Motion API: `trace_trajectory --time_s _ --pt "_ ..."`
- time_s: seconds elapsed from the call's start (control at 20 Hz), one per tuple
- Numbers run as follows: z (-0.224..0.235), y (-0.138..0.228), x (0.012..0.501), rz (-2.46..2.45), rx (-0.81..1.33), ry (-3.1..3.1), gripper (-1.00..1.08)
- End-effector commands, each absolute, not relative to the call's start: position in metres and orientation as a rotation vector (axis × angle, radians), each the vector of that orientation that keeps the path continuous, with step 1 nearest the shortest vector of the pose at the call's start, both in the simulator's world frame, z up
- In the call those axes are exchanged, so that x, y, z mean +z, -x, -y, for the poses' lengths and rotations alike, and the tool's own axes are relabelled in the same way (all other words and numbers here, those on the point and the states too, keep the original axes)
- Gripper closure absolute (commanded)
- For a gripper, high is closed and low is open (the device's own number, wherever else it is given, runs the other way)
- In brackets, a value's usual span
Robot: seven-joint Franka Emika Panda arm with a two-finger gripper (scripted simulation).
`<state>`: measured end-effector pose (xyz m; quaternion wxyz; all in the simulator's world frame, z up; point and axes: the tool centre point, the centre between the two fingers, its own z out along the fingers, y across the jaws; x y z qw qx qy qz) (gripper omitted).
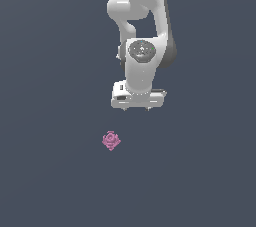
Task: Pick up the object and move it to a goal position.
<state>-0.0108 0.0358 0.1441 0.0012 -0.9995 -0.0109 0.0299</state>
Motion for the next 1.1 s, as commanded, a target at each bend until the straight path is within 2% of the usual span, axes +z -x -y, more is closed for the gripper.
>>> trace_trajectory --time_s 0.0,1.05 --pt "-0.031 0.006 0.142 -0.021 0.091 3.137 -0.92" --pt "0.056 -0.069 0.100 -0.964 0.021 2.986 -0.92"
